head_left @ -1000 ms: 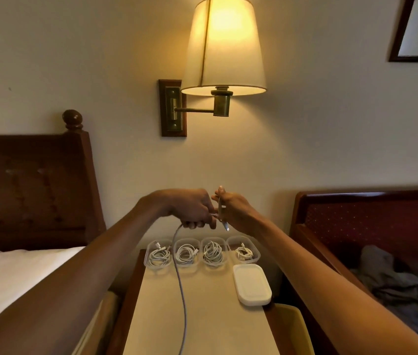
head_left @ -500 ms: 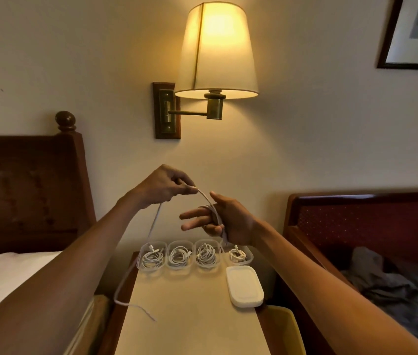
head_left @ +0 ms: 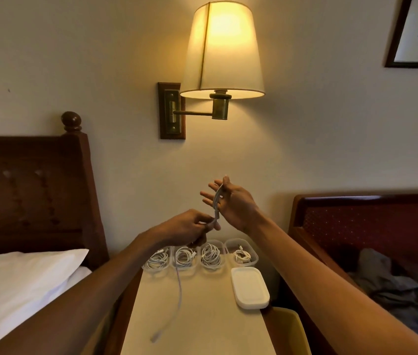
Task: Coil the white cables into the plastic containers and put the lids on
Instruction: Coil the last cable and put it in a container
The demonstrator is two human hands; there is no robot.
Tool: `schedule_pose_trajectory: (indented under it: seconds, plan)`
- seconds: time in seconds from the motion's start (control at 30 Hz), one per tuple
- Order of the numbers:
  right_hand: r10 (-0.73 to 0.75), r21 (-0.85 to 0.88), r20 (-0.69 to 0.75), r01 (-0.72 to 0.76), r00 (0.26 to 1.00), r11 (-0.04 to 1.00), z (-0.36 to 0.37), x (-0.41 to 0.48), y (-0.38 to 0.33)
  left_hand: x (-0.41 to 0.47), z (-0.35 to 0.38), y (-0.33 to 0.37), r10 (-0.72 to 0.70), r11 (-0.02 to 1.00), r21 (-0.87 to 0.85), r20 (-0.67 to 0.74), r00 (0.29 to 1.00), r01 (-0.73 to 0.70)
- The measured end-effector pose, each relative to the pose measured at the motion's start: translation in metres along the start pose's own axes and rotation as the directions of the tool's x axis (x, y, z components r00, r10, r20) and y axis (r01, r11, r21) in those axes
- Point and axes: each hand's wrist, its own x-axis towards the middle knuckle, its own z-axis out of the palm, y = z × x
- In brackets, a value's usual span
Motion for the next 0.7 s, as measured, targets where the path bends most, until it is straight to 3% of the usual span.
schedule_pose_trajectory:
  seconds: [0.2,0.37,0.57,0.7]
  plan:
    - [-0.094,-0.288,-0.159,0.045,0.983,0.957,-0.005,0.004,0.001,-0.012,-0.012,0.033,-0.07,0.979,0.2,0.125,0.99,0.044]
    - [0.052,-0.651,-0.029,-0.059,0.998,0.757,-0.012,-0.008,0.009,-0.013,-0.042,0.052,0.097,0.915,0.39,0.028,0.995,-0.1]
    - [0.364,-0.616,0.088,-0.237,0.927,0.751,-0.02,-0.022,0.02,-0.01,-0.072,0.052,0.238,0.867,0.466,-0.08,0.968,-0.175]
    - [0.412,-0.493,0.237,-0.256,0.88,0.832,-0.009,-0.022,0.019,-0.001,-0.078,0.032,0.303,0.873,0.447,-0.188,0.934,-0.193]
